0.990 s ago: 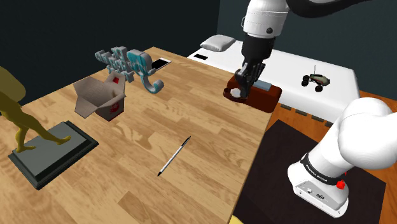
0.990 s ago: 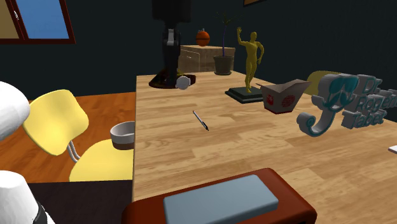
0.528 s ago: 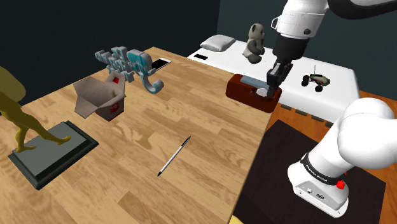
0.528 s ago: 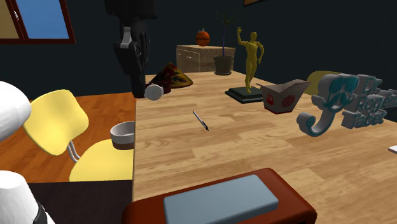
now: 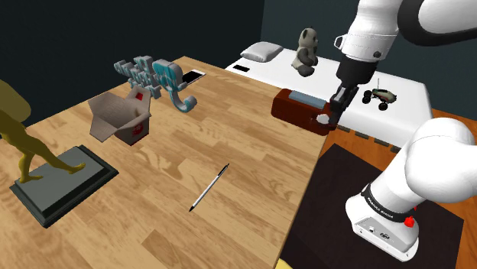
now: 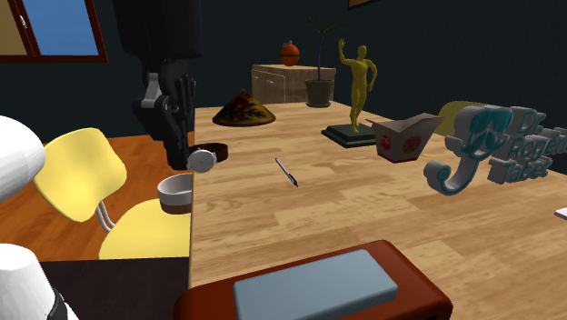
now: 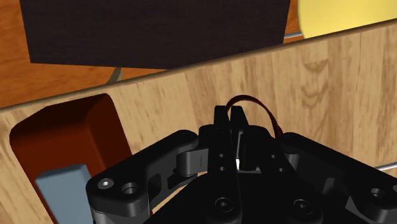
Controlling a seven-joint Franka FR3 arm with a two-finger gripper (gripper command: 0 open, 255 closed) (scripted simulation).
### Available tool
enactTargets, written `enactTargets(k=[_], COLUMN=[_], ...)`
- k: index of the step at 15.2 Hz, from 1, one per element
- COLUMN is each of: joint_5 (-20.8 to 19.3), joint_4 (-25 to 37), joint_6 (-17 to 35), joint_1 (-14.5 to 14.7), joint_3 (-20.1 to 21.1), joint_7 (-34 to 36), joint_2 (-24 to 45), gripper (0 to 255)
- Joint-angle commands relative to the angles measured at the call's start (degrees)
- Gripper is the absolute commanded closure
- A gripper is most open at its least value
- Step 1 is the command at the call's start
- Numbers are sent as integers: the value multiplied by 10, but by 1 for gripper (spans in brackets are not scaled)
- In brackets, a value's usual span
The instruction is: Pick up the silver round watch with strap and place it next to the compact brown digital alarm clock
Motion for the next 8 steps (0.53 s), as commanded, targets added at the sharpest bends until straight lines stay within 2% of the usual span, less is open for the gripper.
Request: enactTargets(k=[1, 8], joint_5=[1, 6], joint_4=[-16, -71], joint_6=[14, 66], joint_1=[0, 2], joint_3=[1, 5], joint_7=[-1, -6], joint_2=[-3, -5], gripper=[255, 255])
